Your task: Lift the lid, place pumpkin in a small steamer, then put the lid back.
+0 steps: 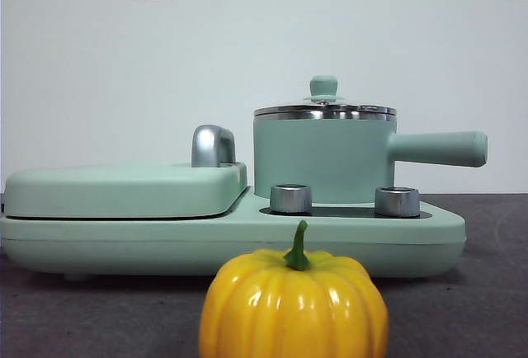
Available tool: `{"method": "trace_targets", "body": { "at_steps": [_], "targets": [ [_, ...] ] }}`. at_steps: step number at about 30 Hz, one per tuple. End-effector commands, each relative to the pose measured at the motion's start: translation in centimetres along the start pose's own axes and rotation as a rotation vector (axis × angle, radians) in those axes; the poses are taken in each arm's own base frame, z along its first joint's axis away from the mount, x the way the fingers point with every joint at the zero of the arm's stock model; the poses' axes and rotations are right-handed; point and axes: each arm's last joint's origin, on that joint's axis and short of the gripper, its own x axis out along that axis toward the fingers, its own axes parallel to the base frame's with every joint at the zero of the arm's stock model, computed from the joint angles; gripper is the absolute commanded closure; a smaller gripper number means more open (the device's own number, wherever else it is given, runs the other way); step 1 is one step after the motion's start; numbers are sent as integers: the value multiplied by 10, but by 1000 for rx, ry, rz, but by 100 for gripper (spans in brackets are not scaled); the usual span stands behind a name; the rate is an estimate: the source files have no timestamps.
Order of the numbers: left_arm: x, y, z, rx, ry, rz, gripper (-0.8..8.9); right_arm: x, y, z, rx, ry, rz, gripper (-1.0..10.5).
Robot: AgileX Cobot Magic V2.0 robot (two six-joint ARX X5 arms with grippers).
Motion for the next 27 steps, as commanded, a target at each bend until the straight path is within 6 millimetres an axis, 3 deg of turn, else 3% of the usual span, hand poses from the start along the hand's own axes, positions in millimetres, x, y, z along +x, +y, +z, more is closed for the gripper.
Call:
{"method": "trace_targets", "body": {
  "at_steps": [1,9,17,27],
  "targets": [
    [-3,-9,11,26,14,-68,806,-2,6,10,-64,4,87,911],
    [-4,-14,14,48,13,-110,739,-5,9,13,-71,-5,103,909],
    [-4,-14,14,57,13,-109,365,-5,9,14,-71,-9,88,550],
    [9,-8,17,31,53,-99,344,-5,8,14,-71,-11,77,512]
  ]
}}
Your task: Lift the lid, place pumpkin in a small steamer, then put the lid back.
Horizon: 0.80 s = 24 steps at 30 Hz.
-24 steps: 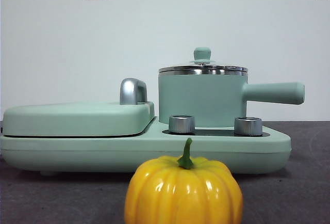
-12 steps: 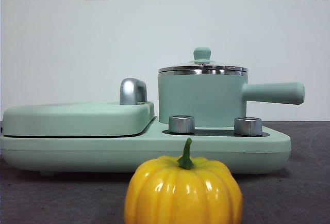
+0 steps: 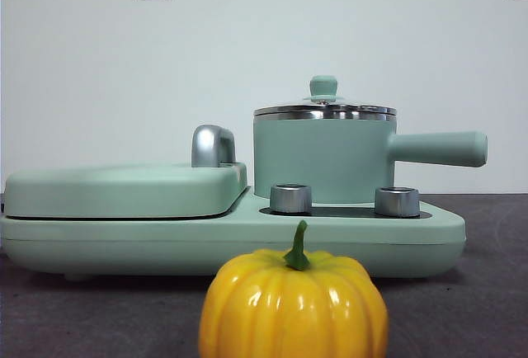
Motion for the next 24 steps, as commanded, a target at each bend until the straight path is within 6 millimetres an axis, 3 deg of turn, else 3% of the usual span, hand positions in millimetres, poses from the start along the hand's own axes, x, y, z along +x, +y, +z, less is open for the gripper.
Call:
{"method": "trace_targets", "body": {
  "at_steps": [1,6,12,19,24],
  "targets": [
    [9,2,7,6,21,-6,344,-2,2,4,-21,-15,4,512],
    [33,10,20,-1,93,-13,344,-2,2,4,-19,-15,4,512],
    [75,16,47,19,185,-44,344,-2,2,4,-10,-12,5,512],
    [142,13,73,103,309,-77,344,-2,2,4,-7,-12,5,512],
    [192,3,79,195,363,-78,344,-2,2,4,-7,-12,5,512]
  ]
}}
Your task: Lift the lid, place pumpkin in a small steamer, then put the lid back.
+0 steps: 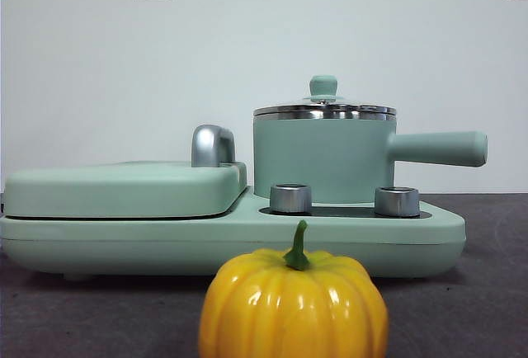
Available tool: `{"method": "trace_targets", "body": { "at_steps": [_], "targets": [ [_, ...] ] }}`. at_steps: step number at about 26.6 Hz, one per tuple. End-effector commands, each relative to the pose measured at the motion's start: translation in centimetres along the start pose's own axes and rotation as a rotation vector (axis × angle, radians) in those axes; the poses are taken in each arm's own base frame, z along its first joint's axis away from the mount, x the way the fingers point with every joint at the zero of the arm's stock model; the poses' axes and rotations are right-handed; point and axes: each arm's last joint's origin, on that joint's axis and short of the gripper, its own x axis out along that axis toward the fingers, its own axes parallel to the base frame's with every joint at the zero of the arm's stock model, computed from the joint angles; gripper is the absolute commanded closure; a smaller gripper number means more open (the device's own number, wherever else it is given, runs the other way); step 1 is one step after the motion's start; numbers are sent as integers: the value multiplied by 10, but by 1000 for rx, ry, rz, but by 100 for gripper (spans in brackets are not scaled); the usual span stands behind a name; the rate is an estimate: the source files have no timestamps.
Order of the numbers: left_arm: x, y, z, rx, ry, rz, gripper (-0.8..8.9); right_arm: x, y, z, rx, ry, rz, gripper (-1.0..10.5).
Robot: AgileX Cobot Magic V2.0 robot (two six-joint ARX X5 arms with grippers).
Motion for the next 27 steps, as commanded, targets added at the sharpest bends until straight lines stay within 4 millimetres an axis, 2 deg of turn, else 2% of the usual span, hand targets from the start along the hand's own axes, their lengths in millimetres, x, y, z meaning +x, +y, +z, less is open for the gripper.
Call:
{"method": "trace_targets", "body": {
  "at_steps": [1,7,14,21,27],
  "targets": [
    [26,-4,15,93,15,-1,344,-2,2,4,-10,-14,5,512],
    [81,-14,24,175,76,-22,345,-2,2,4,-10,-14,4,512],
    [131,-30,14,294,97,-42,345,-2,2,4,-10,-14,4,512],
    [162,-47,5,402,69,-56,345,-2,2,4,-10,-14,4,512],
    [183,-40,-1,338,53,-49,346,-2,2,4,-10,-14,3,512]
  ]
}}
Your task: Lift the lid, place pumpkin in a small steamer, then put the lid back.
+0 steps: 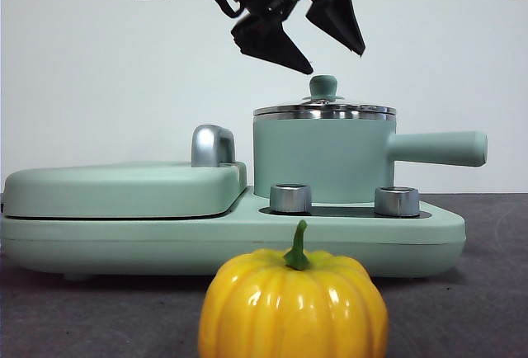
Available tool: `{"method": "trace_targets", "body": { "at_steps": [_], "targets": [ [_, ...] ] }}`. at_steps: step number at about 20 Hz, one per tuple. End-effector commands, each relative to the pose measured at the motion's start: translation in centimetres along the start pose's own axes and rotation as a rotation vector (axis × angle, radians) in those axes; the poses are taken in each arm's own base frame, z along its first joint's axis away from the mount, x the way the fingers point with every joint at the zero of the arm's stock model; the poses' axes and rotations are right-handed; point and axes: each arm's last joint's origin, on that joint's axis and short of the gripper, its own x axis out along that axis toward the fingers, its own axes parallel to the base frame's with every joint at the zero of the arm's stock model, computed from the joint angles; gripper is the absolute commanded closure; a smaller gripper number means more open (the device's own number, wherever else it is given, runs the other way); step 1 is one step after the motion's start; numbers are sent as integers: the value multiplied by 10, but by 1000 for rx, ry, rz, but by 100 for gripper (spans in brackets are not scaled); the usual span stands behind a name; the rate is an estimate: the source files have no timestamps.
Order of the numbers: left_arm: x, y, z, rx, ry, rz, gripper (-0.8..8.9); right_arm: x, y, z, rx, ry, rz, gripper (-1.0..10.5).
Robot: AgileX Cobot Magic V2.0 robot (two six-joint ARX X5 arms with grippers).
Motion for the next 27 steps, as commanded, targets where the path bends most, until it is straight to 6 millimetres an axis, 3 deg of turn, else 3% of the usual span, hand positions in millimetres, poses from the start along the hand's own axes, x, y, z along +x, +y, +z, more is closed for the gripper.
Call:
{"method": "trace_targets", "body": {
  "at_steps": [1,9,11,14,21,27],
  "targets": [
    [14,5,-1,-55,-3,7,346,-2,2,4,-11,-15,4,512],
    [22,8,-9,-54,37,6,394,-2,2,4,-10,-15,3,512],
    [21,8,-11,-34,59,3,473,-2,2,4,-10,-15,3,512],
    [22,7,-12,-19,67,0,483,-2,2,4,-10,-15,3,512],
    [22,6,-11,22,64,-3,626,-2,2,4,-10,-15,3,512],
    [23,4,-10,28,57,-6,630,-2,2,4,-10,-15,3,512]
  ]
}}
